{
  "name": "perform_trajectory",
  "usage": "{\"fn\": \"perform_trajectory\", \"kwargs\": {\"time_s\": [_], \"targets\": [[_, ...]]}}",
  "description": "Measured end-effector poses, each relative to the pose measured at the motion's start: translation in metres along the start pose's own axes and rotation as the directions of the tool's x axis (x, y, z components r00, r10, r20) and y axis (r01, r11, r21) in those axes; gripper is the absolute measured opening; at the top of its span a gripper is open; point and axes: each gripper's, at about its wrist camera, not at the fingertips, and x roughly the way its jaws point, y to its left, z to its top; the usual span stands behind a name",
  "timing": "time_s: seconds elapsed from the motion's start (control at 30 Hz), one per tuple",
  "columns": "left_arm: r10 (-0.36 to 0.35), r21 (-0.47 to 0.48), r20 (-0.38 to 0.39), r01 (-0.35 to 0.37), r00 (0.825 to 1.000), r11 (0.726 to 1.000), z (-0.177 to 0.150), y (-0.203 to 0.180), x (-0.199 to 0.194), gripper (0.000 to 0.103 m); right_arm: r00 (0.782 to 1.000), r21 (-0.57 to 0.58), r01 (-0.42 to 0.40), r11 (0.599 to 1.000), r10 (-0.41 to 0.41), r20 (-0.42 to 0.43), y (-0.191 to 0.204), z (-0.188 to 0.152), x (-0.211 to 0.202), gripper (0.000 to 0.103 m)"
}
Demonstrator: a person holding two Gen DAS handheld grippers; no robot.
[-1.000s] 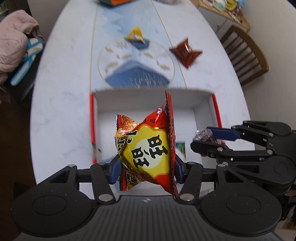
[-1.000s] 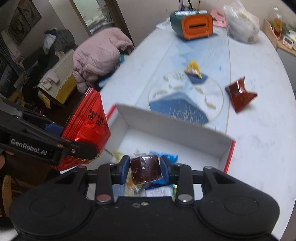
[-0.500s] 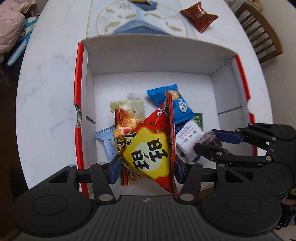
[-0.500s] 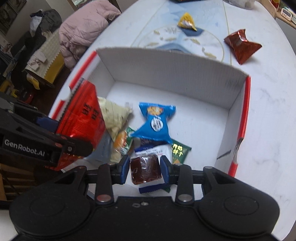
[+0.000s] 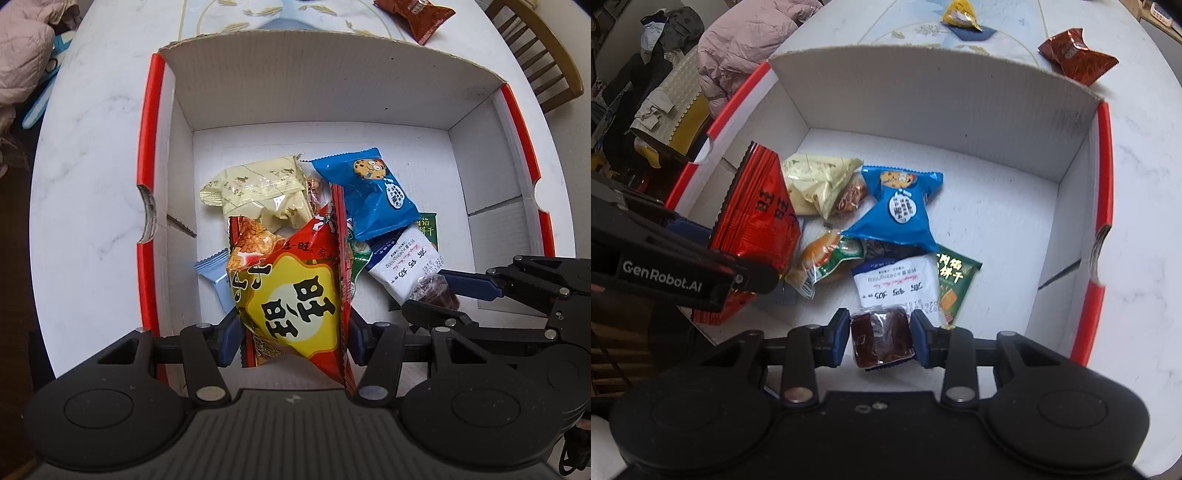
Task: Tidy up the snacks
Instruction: 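Open both grippers to drop the chip bag and candy into the box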
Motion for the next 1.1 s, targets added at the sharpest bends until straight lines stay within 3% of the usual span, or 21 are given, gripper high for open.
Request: {"fn": "perform_trajectory", "kwargs": {"time_s": [0.23, 0.63, 1.1], "targets": [[0.015, 0.005, 0.014, -0.015, 1.0, 1.0, -0.002, -0.001, 0.002, 0.056, 1.0, 0.009, -0.009, 1.0, 0.009, 0.011, 0.001, -0.001, -0.002, 0.034], [-0.028, -0.014, 0.035, 0.028, 0.999, 1.0, -0.01, 0.009, -0.008, 0.059, 0.998, 0.037, -0.032, 0.999, 0.03, 0.047, 0.001, -0.003, -0.017, 0.037], [-0.066, 0.043, 0.195, 0.059, 0.979, 0.997, -0.029, 0.016, -0.057, 0.062, 0.99, 0.031, -0.07, 0.997, 0.065, 0.121, 0.014, 0.002, -0.05, 0.04]]}}
